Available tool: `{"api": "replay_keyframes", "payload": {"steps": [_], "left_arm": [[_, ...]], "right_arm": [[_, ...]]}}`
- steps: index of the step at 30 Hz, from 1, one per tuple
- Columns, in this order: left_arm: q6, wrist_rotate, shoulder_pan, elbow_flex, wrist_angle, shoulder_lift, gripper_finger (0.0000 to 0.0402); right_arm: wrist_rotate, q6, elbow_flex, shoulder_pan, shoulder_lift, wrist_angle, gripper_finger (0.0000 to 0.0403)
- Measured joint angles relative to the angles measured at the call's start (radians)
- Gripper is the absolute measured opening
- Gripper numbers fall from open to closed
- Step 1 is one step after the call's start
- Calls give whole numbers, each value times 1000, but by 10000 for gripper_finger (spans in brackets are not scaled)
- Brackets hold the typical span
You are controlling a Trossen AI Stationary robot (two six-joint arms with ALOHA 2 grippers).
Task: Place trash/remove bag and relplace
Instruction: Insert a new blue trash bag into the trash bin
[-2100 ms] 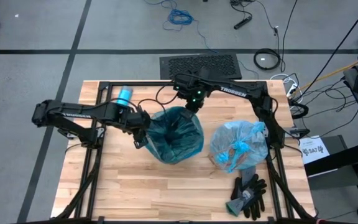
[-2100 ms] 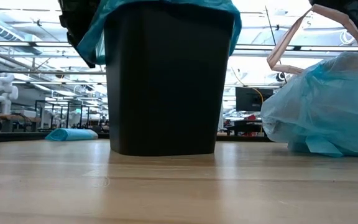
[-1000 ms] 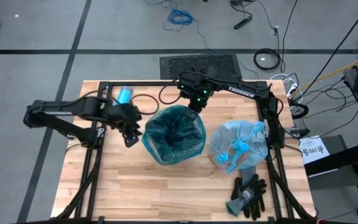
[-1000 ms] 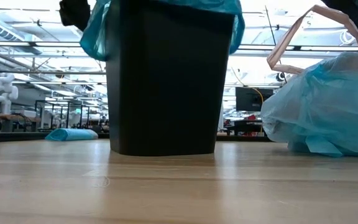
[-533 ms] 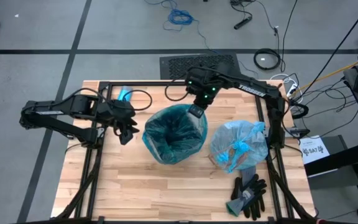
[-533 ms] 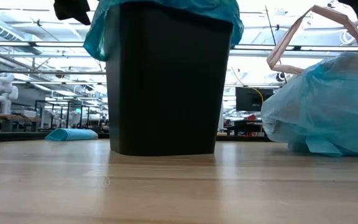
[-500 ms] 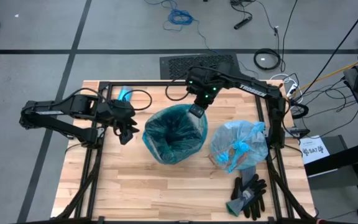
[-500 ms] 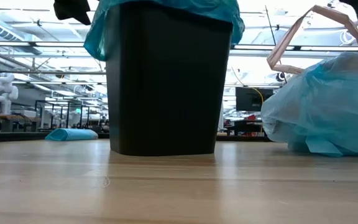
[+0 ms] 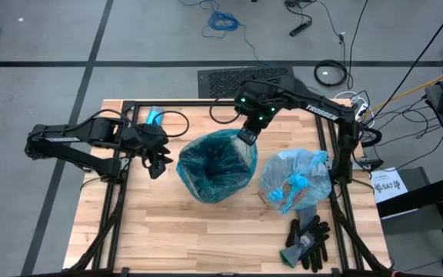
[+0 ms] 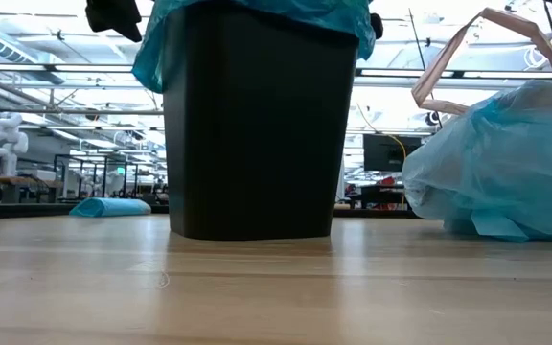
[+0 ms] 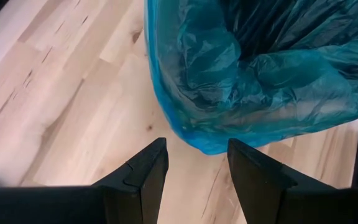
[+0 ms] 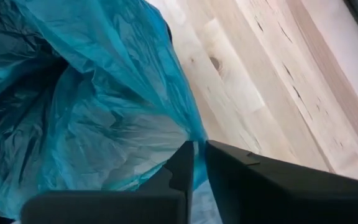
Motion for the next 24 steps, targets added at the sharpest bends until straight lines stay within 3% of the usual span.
{"api": "replay_keyframes", "payload": {"steps": [14, 19, 24], "left_arm": [[8, -3, 0, 0, 0, 0, 171], [34, -6, 0, 0, 0, 0, 171], [43, -15, 0, 0, 0, 0, 171]], "right_arm": [[-5, 14, -1, -2, 1, -10, 209], [-1, 85, -1, 38, -51, -12, 215], [80, 128, -1, 118, -100, -12, 162]]}}
